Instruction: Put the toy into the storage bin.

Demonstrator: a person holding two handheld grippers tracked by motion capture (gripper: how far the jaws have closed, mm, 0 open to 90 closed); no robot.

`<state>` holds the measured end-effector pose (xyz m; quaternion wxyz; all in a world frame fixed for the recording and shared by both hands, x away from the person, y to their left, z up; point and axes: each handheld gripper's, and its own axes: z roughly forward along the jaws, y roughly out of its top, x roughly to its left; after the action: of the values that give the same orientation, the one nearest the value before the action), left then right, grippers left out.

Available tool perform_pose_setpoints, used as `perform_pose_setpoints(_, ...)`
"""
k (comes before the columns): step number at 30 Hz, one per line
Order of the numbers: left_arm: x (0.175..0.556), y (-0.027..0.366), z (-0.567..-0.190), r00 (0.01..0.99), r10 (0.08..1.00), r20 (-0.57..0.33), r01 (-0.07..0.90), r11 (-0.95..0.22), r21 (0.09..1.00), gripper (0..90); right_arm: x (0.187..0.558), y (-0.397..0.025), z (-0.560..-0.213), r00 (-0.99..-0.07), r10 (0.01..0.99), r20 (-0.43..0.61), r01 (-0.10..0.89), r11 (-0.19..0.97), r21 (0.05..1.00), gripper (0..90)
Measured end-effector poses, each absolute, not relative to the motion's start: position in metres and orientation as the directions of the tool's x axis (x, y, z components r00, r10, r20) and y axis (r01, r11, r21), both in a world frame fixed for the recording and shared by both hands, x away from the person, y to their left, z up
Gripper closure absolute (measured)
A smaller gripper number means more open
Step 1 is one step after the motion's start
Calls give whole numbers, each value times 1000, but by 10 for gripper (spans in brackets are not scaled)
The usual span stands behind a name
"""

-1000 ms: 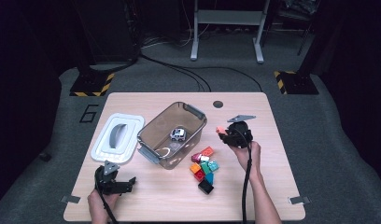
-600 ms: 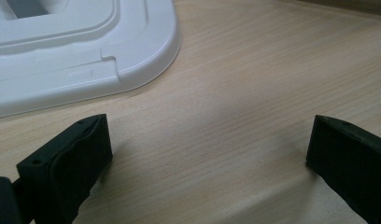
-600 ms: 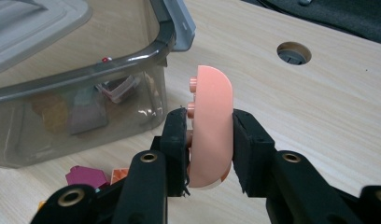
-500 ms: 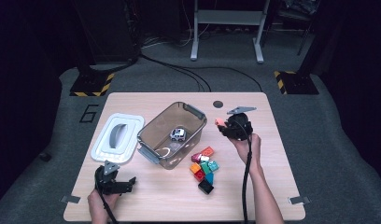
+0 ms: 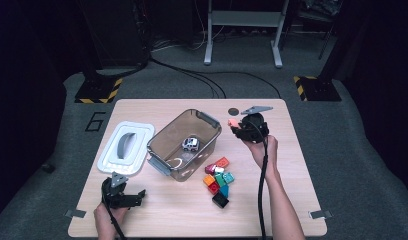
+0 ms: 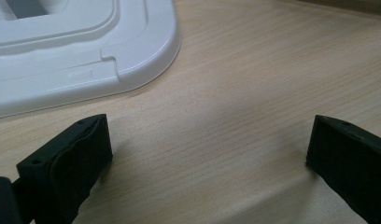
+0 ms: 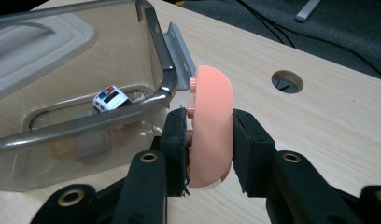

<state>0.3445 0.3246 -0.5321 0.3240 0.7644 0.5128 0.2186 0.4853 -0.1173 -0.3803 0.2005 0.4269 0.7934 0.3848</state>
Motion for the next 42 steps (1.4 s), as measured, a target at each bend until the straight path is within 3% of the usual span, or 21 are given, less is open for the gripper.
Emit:
perform_pose_setpoints(18, 345, 325, -532, 379, 926, 2, 642, -264, 720, 0, 497, -83, -364, -611, 791, 1, 484, 373, 791, 679)
perform_pose_setpoints(42, 344, 324, -532, 374, 927, -4, 644, -257, 721, 0, 518, -46, -376, -653, 757, -11, 489, 432, 758, 678)
